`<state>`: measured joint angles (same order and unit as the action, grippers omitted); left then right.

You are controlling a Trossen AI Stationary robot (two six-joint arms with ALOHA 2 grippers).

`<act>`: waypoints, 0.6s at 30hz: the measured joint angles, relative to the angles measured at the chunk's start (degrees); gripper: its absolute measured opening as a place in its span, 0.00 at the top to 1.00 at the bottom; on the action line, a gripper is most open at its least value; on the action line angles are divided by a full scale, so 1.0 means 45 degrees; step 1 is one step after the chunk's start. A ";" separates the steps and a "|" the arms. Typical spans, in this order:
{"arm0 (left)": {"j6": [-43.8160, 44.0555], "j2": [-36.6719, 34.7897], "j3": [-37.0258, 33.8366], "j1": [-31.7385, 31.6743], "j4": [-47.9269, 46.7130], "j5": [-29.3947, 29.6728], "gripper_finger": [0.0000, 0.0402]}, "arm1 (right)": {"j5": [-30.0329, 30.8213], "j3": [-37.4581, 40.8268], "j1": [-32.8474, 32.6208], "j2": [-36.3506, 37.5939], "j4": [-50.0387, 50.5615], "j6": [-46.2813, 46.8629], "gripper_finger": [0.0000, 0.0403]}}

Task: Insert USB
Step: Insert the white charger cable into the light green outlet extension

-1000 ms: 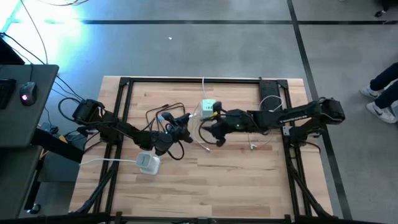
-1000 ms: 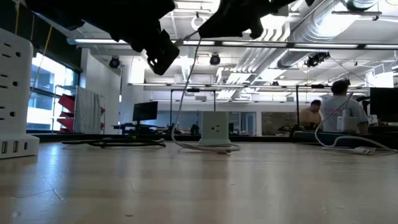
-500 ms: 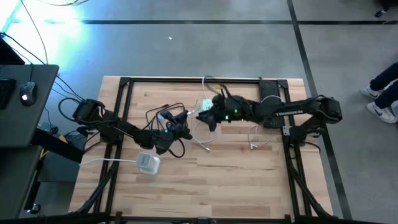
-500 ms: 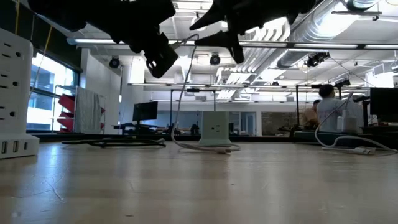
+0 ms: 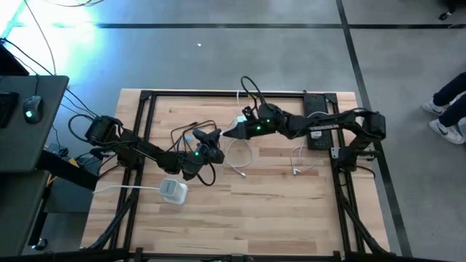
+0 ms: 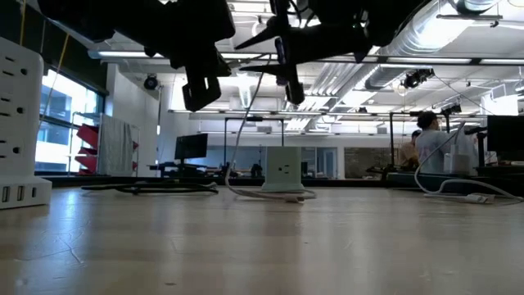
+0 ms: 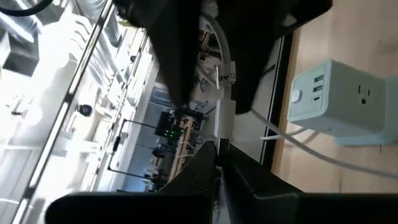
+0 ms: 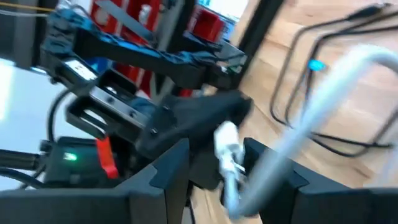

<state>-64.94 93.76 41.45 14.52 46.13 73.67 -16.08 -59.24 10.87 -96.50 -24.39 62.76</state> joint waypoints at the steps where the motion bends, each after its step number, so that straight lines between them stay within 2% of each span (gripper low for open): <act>1: -0.0069 0.0000 0.0000 0.0000 0.0008 0.0046 1.00 | 0.0183 0.0000 -0.0036 -0.0011 -0.0077 -0.0005 0.67; 5: -0.0161 0.0000 0.0000 0.0000 0.0022 0.0176 1.00 | 0.0524 0.0000 -0.0112 -0.0011 -0.0240 0.0004 0.67; 18: -0.0064 0.0010 -0.0005 0.0000 -0.0018 0.0180 1.00 | 0.0215 0.0000 -0.0189 -0.0350 -0.0173 0.0346 0.67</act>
<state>-65.23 93.80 41.43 14.52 46.05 74.48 -15.11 -59.24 10.02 -98.08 -25.17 64.32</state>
